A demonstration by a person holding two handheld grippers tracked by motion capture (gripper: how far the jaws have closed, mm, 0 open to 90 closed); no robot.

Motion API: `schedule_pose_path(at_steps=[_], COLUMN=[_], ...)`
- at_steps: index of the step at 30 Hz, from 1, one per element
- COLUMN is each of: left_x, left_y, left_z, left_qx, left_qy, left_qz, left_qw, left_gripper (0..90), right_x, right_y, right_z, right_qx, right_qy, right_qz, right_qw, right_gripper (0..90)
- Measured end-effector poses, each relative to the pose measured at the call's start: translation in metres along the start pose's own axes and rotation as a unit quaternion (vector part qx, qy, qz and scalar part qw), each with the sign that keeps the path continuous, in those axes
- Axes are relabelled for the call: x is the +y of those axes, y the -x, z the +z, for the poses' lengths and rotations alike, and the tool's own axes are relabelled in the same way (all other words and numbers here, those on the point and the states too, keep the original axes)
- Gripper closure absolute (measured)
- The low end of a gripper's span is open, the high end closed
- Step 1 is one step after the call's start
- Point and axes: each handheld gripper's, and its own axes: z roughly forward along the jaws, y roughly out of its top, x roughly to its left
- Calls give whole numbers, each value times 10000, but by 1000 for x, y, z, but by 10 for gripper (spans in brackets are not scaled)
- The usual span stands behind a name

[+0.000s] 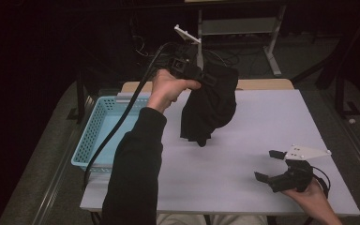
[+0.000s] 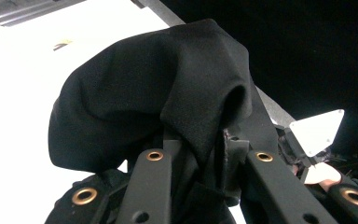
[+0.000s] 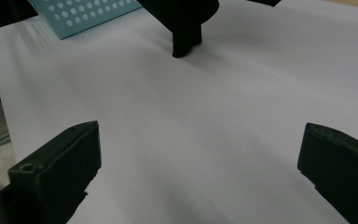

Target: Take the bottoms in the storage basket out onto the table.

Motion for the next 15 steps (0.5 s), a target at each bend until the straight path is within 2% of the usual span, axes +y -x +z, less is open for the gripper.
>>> schedule_pose_path(at_steps=[15], left_x=[-23], left_y=[-16], left_z=[29], left_qx=[-42], left_qy=[-113], left_qz=[-9], left_qw=[9999], left_gripper=[779], right_x=[0], right_y=[0], right_z=[1], right_qx=[2], right_qy=[-21], right_qz=[-35], right_qw=[10000], right_gripper=[0])
